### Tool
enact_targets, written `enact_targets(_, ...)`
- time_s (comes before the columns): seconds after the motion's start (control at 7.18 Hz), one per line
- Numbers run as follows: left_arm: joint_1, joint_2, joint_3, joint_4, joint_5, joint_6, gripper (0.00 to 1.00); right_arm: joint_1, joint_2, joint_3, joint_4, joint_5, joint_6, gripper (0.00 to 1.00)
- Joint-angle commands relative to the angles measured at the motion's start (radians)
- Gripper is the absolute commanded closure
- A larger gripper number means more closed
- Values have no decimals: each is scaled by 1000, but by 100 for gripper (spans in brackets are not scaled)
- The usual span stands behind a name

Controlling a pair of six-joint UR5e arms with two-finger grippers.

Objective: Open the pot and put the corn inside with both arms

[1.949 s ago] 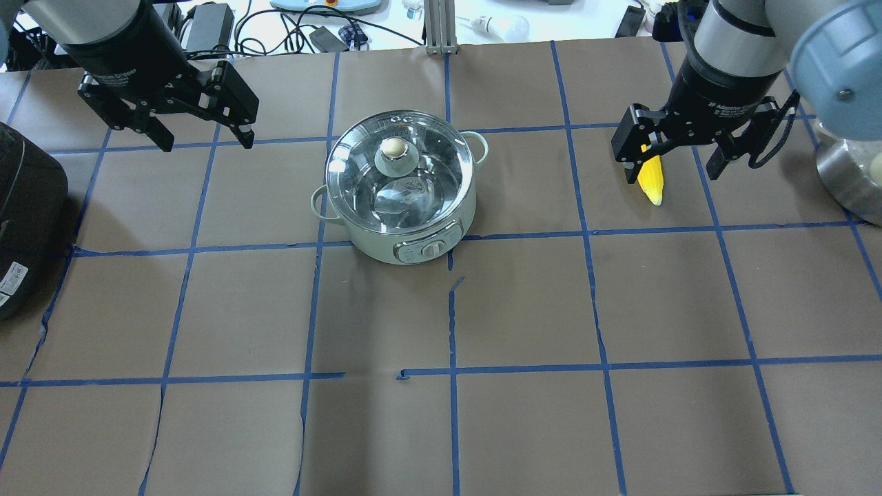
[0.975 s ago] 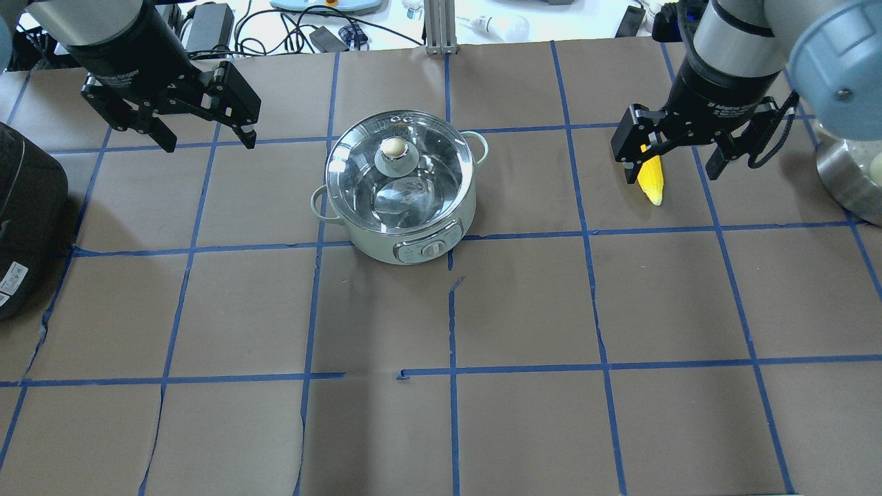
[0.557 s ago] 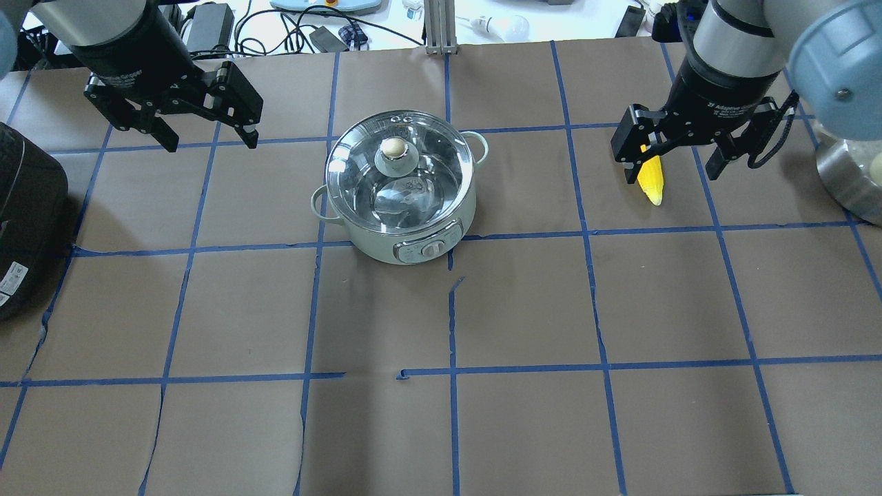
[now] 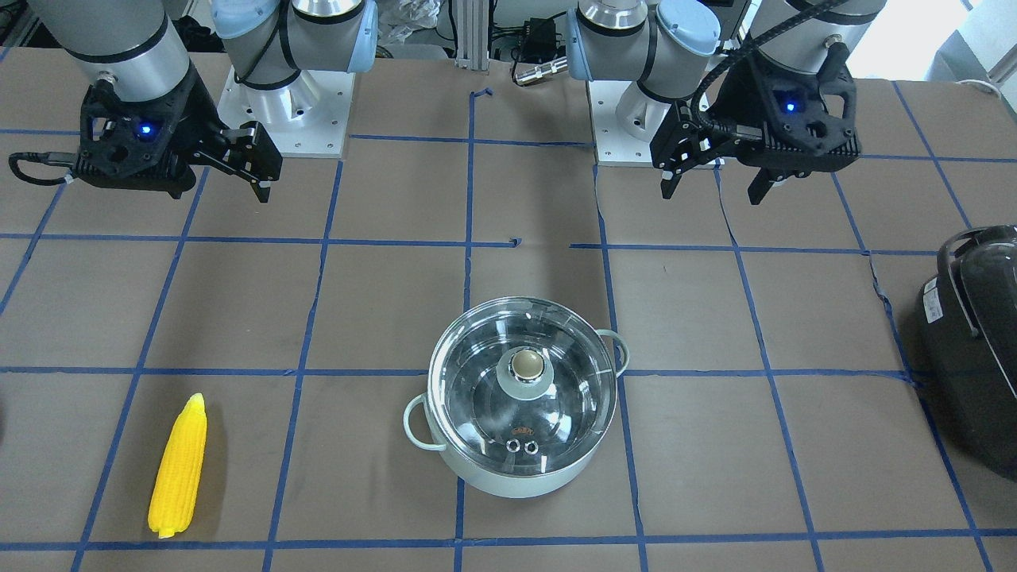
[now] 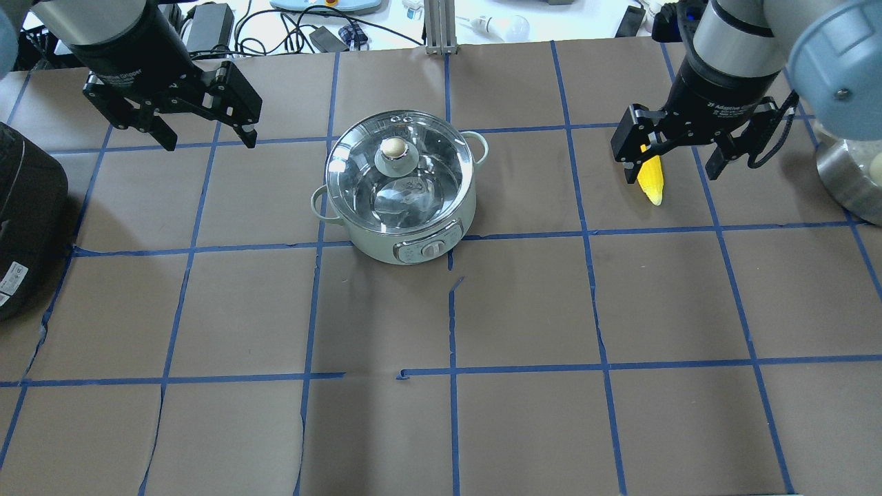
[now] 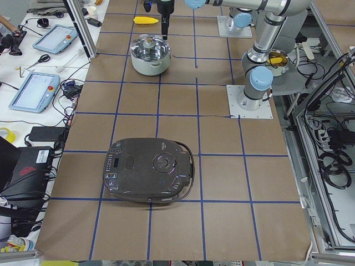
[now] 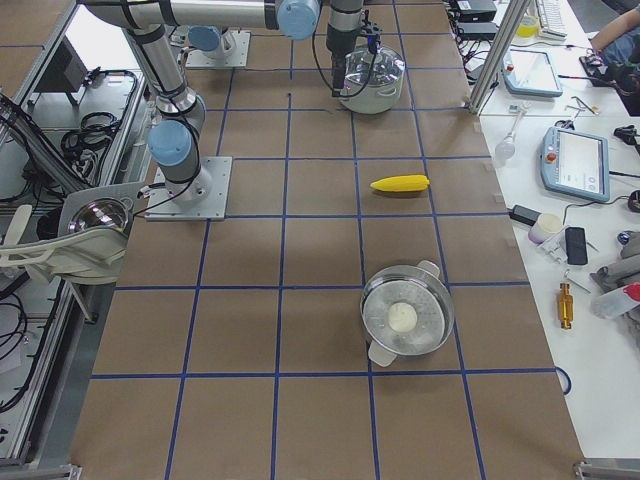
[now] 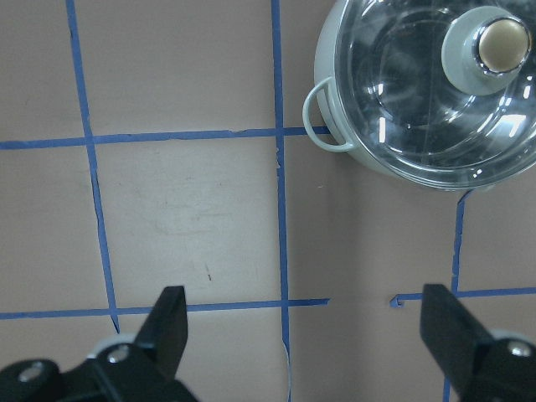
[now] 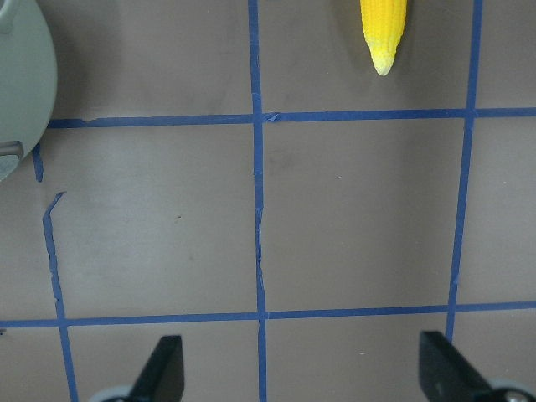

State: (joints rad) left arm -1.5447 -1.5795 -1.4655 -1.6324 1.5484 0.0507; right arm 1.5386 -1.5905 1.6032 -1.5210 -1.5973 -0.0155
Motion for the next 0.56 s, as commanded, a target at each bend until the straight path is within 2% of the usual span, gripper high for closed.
enact_targets(0.0, -33, -43, 5, 90, -11, -30, 0, 0, 0, 0, 1, -1, 0, 0)
enact_targets(0.14, -108, -92, 7, 180, -10, -169, 0, 0, 1, 0, -1, -1, 0, 0)
enact_targets(0.28, -147, -149, 25, 242, -11, -207, 0, -2, 0, 0, -1, -3, 0, 0)
enact_targets(0.42, -155, -193, 51, 250, -11, -204, 0, 0, 1, 1, -1, -3, 2, 0)
